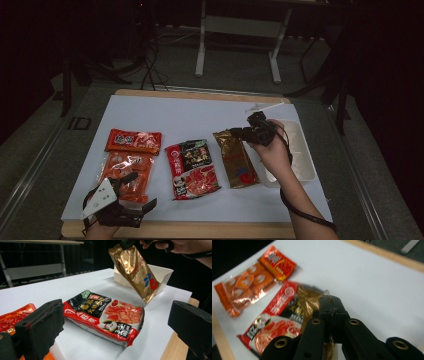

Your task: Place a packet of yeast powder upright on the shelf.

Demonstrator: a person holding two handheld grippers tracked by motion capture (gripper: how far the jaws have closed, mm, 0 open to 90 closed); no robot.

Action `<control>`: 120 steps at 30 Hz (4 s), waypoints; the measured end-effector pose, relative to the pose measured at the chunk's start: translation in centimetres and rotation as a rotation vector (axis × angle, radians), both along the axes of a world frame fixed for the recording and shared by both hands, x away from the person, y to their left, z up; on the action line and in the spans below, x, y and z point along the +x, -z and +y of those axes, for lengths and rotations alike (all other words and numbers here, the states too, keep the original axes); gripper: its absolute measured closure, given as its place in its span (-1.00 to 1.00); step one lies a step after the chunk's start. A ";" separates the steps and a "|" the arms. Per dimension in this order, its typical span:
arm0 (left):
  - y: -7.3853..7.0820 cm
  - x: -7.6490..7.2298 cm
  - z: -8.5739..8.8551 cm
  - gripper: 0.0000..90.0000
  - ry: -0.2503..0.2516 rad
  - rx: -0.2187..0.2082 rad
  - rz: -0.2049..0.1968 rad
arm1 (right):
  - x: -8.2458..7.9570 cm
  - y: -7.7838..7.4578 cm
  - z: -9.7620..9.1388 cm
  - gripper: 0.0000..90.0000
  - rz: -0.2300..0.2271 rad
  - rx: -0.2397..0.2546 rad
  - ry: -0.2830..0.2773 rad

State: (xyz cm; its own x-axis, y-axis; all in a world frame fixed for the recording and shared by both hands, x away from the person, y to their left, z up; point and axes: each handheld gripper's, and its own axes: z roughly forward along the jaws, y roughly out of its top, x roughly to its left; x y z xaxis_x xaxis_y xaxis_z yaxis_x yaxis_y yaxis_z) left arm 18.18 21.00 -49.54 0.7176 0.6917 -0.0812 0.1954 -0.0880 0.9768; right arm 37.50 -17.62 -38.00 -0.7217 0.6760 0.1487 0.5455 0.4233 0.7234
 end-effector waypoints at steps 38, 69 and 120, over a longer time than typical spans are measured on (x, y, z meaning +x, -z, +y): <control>0.1 -0.3 0.3 -0.98 -0.020 -0.003 0.012 | 5.9 -6.5 -8.4 1.00 -0.162 0.231 0.186; 0.3 -0.3 0.2 -0.98 -0.025 0.011 0.021 | 9.5 -4.0 -15.8 0.98 -0.347 0.236 0.199; 0.3 -0.4 -0.1 -0.98 -0.020 0.027 0.020 | 8.2 2.8 -19.7 0.66 -0.180 0.206 0.326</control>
State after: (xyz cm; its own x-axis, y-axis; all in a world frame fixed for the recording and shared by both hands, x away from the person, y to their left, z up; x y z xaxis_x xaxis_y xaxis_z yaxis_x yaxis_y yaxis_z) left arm 17.79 20.87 -49.80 0.7023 0.7077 -0.0766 0.2169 -0.1103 0.9699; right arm 45.72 -37.30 -40.80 -0.5017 0.8426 0.1956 0.4838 0.0858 0.8709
